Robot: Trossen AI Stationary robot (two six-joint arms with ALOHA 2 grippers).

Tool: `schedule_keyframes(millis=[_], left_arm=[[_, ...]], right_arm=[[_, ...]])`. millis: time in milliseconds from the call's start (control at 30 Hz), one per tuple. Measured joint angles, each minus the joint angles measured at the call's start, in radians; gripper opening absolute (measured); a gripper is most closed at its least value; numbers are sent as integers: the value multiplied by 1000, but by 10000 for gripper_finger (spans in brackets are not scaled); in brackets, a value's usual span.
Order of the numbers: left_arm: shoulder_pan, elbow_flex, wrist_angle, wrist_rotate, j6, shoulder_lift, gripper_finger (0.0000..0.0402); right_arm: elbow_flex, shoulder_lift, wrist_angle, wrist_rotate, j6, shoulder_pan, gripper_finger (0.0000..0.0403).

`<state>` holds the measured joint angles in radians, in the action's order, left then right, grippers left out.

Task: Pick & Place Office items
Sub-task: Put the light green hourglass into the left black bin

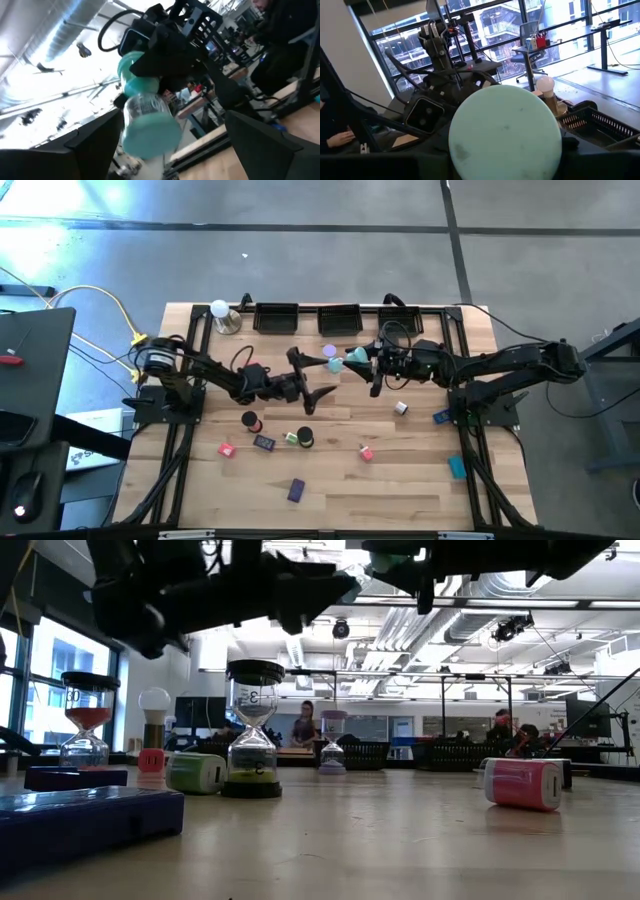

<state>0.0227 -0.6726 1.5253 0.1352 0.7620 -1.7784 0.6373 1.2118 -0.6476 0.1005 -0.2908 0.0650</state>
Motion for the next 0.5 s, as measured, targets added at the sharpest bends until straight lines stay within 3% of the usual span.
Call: schedule_keyframes(millis=[167, 500], left_arm=[[-7, -52, -3, 0, 60, -17, 346], [-49, -71, -30, 1, 41, -20, 346]], right_arm=[[0, 0, 0, 0, -1, 0, 169], [0, 0, -1, -21, 0, 0, 159]])
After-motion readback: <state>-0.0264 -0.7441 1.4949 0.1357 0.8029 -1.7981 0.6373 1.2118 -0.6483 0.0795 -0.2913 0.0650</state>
